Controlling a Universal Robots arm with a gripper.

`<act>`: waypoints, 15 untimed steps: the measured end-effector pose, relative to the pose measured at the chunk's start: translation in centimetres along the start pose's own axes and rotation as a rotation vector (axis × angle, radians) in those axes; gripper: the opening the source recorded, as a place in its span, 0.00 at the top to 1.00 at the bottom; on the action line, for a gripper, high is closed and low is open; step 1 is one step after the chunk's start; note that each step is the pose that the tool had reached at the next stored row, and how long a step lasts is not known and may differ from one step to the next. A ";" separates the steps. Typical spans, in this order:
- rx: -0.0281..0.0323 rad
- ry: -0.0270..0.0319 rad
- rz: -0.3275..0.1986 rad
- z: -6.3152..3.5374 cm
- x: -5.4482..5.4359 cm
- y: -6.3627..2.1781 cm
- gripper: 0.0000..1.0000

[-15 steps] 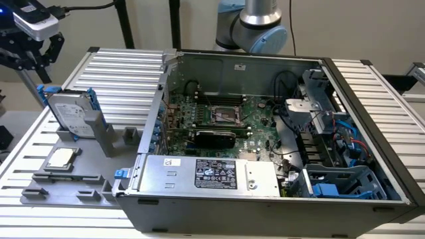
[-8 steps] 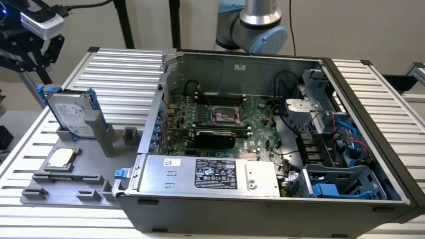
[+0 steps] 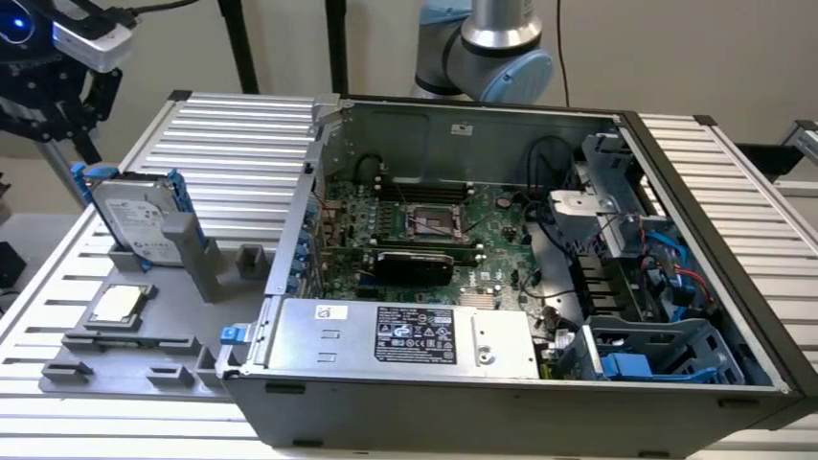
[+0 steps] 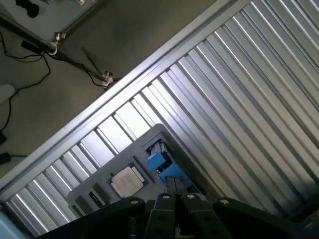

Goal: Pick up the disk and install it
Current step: 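Pick up the disk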

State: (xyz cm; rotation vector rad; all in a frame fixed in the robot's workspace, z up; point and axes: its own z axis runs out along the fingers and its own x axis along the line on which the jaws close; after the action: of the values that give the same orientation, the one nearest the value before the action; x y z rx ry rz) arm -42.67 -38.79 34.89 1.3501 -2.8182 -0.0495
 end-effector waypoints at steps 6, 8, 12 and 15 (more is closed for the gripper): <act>0.0001 0.0033 -0.095 0.04 0.0 -0.03 1.00; 0.0002 0.0043 -0.122 0.04 -0.1 -0.07 1.00; 0.0003 0.0063 -0.178 0.05 -0.1 -0.13 1.00; 0.0003 0.0077 -0.218 0.05 -0.1 -0.18 1.00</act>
State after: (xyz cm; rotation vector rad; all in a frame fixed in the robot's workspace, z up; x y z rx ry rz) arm -42.45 -38.79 34.84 1.6477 -2.6514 -0.0464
